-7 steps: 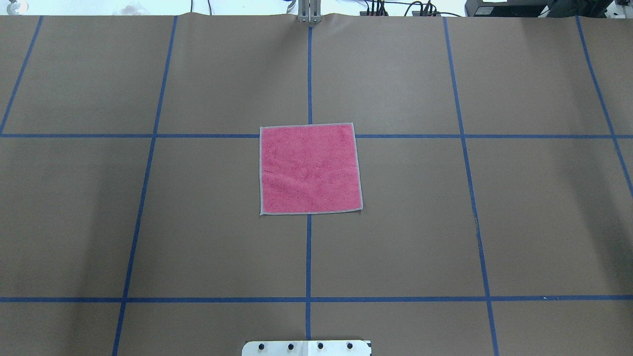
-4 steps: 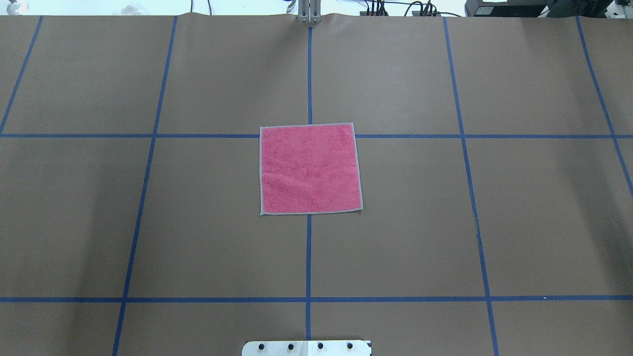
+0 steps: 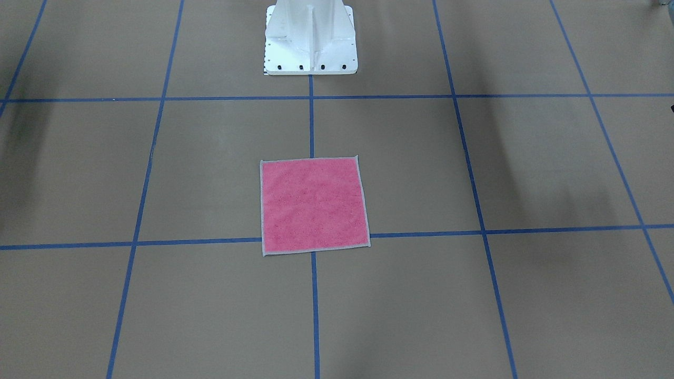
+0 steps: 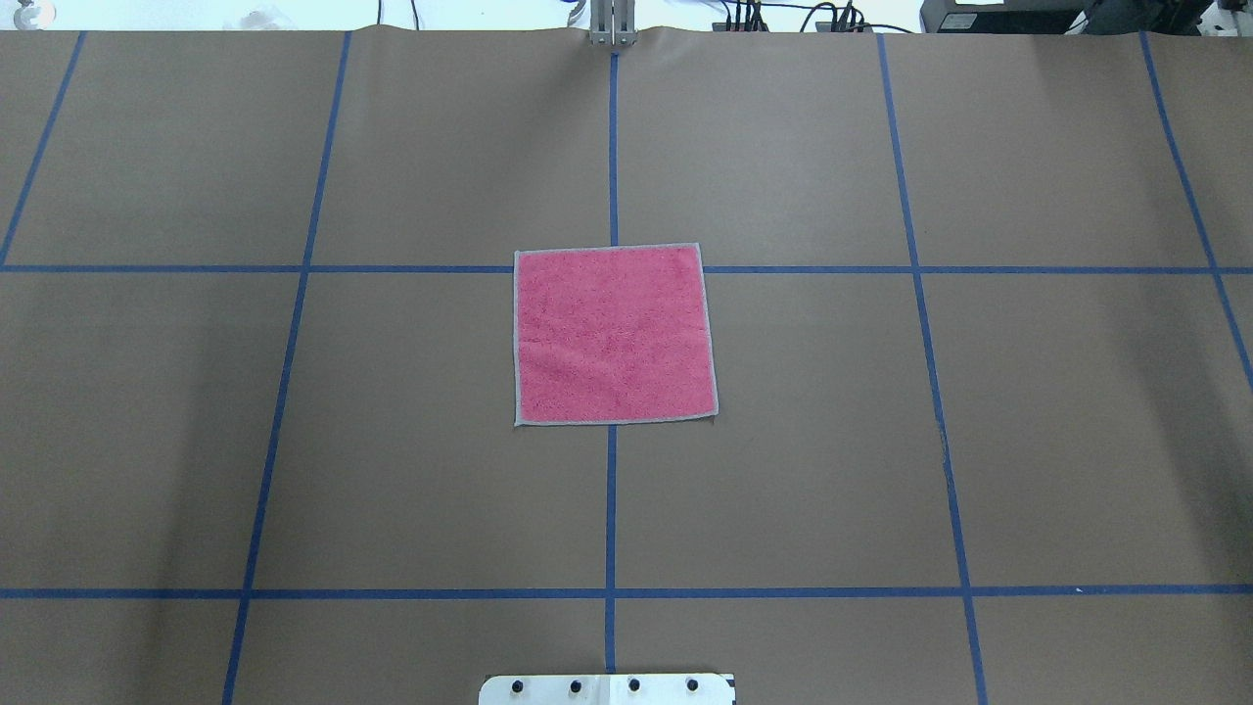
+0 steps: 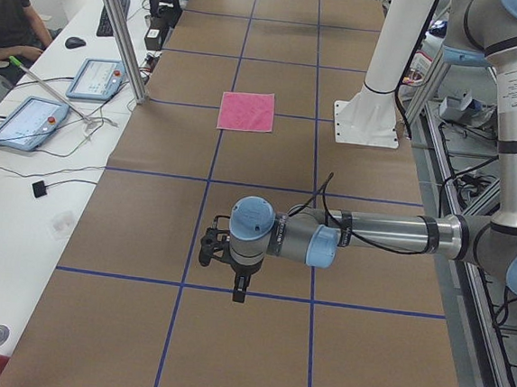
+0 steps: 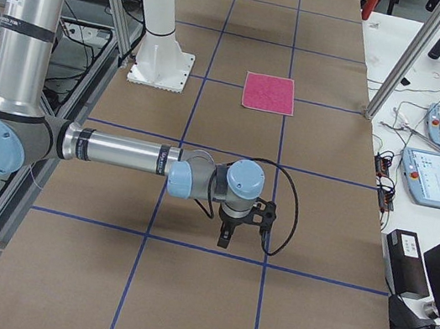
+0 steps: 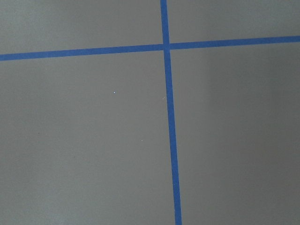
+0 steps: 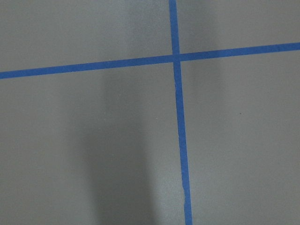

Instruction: Fold towel twice with both arms

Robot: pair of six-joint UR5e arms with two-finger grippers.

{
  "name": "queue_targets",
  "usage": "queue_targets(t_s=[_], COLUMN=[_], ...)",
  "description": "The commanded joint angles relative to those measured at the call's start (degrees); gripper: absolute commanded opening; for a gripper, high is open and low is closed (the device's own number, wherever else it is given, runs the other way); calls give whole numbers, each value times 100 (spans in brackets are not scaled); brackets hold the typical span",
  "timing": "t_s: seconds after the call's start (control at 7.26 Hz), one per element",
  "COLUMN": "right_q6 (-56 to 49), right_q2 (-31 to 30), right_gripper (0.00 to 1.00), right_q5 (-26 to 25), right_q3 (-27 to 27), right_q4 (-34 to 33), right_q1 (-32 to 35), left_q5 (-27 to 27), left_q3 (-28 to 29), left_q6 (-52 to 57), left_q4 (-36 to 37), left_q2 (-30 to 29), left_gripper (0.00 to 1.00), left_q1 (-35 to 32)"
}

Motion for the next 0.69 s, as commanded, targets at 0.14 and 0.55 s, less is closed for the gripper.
queue_targets(t_s=[0.14, 0.55], right_q6=[0, 0], right_q2=[-30, -4], right_gripper=[100, 100], right_q5=[6, 32], right_q3=[1, 45], right_q4=[-1, 52], right_q1=[0, -9], left_q5=[-8, -8], left_q3=[16, 16], left_q6=[-31, -40], left_q4=[-124, -150], left_q2=[9, 0], left_gripper=[100, 100], left_q1=[9, 18])
